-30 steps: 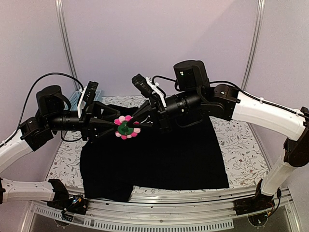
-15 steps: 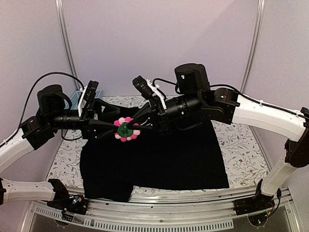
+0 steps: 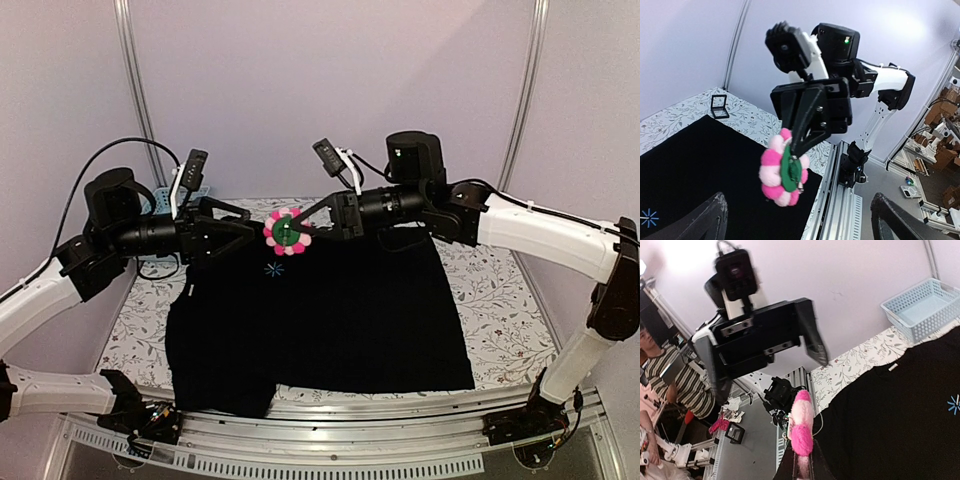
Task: Pin the brooch onto the clothing
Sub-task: Pass from the right arm to the left
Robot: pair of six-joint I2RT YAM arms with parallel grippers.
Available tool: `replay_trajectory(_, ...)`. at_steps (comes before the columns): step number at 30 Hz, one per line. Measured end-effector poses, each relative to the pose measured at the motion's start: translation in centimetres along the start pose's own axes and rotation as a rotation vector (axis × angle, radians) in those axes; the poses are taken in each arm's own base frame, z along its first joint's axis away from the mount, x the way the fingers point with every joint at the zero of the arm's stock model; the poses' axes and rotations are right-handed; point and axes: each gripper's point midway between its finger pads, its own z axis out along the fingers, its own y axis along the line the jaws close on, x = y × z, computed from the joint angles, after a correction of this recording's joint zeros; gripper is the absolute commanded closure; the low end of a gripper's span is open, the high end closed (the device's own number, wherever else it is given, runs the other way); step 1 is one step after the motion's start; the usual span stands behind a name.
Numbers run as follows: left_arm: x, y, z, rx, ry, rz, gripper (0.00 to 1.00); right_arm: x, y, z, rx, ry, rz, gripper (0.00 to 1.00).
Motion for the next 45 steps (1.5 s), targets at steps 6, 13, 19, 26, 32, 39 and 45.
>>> replay_trajectory(6,0.6,1.3,0.1,-0.042,0.006,-0.071,0.0,1.8,-7.3,-2.1,0.054,-0.042,0.3,1.0)
replay_trajectory(13,4.4,4.6,1.0,-0.156,0.087,-0.141,0.0,3.8,-10.8,-2.1,-0.007,-0.06,0.588,1.0)
replay_trajectory(19,7.9,4.6,2.7,-0.142,0.176,-0.194,0.0,3.4,-9.4,-1.1,-0.065,-0.05,0.596,1.0)
replay_trajectory(26,8.5,4.9,4.0,-0.126,0.181,-0.231,0.12,2.7,-6.7,0.0,-0.134,-0.021,0.523,1.0)
replay_trajectory(32,8.3,4.3,5.0,-0.084,0.184,-0.238,0.51,2.9,-5.7,0.5,-0.159,-0.002,0.479,1.0)
replay_trajectory(39,7.3,2.9,5.4,-0.031,0.167,-0.219,0.56,3.0,-5.5,0.6,-0.166,0.002,0.467,1.0)
replay_trajectory(45,7.1,2.4,5.7,-0.015,0.163,-0.209,0.45,3.1,-5.2,0.7,-0.173,0.006,0.464,1.0)
